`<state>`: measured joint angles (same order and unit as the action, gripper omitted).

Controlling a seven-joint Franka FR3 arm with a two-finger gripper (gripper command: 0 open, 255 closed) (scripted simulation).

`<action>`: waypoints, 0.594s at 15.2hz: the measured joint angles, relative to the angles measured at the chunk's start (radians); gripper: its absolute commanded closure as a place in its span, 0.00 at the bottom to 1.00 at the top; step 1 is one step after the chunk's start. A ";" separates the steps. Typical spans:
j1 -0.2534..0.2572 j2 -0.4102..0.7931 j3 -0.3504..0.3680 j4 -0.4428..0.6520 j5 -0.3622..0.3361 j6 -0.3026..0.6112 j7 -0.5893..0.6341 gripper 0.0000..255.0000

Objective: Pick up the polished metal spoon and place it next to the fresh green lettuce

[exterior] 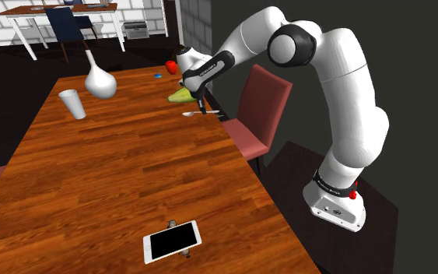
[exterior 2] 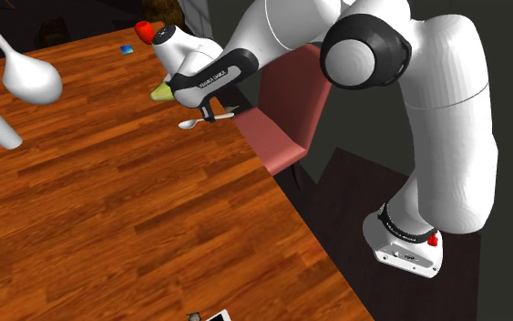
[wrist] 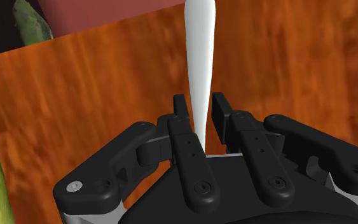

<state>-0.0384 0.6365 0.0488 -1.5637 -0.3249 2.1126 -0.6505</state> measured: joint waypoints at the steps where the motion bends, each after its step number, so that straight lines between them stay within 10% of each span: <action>1: 0.002 0.005 0.000 -0.005 -0.002 0.009 0.005 1.00; 9: 0.005 0.067 -0.007 -0.008 -0.014 0.072 0.025 1.00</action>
<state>-0.0336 0.7032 0.0416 -1.5720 -0.3387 2.1846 -0.6251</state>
